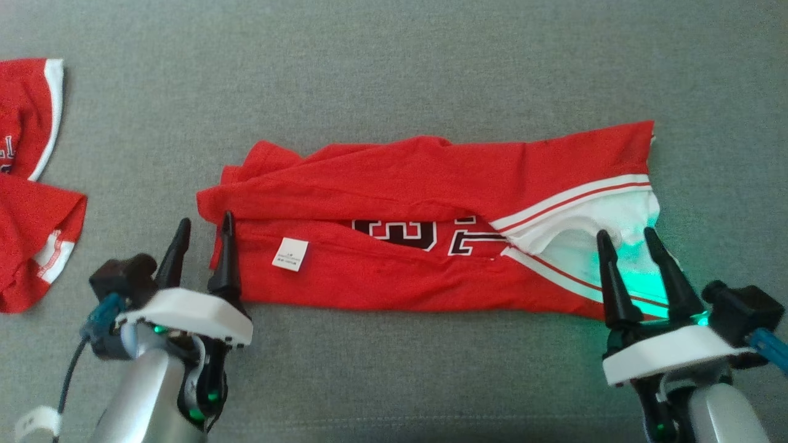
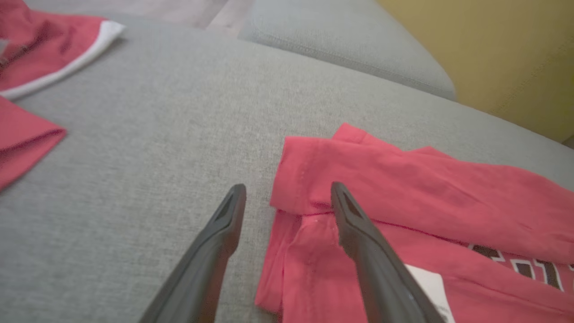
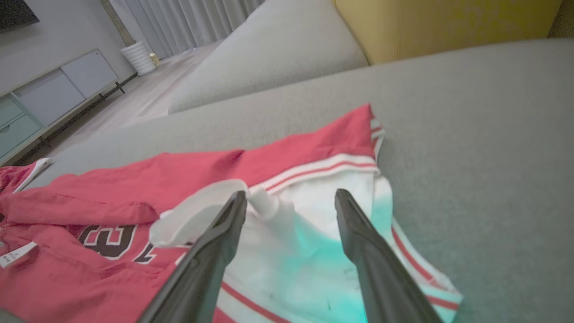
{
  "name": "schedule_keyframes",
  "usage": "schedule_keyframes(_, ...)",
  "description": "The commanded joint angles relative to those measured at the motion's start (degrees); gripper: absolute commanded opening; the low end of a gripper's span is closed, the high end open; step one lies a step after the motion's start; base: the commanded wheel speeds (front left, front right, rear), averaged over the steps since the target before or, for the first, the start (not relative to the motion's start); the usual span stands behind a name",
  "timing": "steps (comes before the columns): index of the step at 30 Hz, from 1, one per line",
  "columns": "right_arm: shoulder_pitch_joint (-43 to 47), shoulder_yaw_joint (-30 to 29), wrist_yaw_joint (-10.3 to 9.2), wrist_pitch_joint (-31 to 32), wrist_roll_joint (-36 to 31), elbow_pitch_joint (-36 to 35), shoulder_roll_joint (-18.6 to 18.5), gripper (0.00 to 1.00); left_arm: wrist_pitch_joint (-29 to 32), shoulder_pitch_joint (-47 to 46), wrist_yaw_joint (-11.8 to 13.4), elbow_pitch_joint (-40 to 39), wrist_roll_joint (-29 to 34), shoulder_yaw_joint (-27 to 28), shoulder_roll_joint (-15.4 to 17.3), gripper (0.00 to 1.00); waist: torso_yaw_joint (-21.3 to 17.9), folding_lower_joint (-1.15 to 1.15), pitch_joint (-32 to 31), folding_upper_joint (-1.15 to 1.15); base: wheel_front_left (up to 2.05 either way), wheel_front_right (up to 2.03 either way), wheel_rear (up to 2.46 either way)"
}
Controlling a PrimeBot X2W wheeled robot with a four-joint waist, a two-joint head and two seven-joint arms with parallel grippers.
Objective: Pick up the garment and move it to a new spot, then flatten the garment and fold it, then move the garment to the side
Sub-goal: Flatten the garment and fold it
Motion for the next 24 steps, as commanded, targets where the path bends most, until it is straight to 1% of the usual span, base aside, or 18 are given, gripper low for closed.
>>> schedule_keyframes(1, -0.35, 0.86, -0.05, -0.96, -1.17, -3.14, -0.55, 1.00, -0.65, -0.20, 0.69, -3.01, 1.35, 2.02, 1.72, 1.00, -0.12, 0.00, -0.62, 0.00, 0.00, 0.00, 0.00)
schedule_keyframes(5, -0.62, -0.63, -0.05, -1.62, -4.55, -7.71, -0.50, 1.00, -0.76, 2.61, 2.58, -11.46, 6.12, 3.58, 1.25, 1.00, -0.20, 0.00, -2.18, 0.00, 0.00, 0.00, 0.00)
schedule_keyframes(7, -1.09, -0.99, -0.05, -1.38, -5.73, -9.37, -0.36, 1.00, -0.76, 3.89, 3.01, -14.95, 8.09, 4.20, 0.85, 1.00, -0.35, 0.00, -3.10, 0.00, 0.00, 0.00, 0.00)
schedule_keyframes(10, -1.71, -1.21, -0.05, -0.46, -7.24, -10.65, -0.23, 1.00, -0.77, 5.21, 3.14, -18.12, 10.48, 4.17, 0.55, 1.00, -0.38, 0.00, -4.36, 0.00, 0.00, 0.00, 0.00)
schedule_keyframes(15, -1.66, -1.09, -0.05, 1.01, -7.94, -10.53, -0.06, 1.00, -0.78, 7.15, 3.76, -20.14, 13.04, 3.36, 0.51, 1.00, -0.10, 0.00, -6.44, 0.00, 0.00, 0.00, 0.00)
schedule_keyframes(24, -0.18, -1.19, -0.05, 1.86, -7.93, -9.28, 0.29, 1.00, -0.52, 10.51, 4.40, -20.43, 14.28, 1.94, 1.09, 1.00, 0.37, 0.00, -9.02, 0.00, 0.00, 0.00, 0.00)
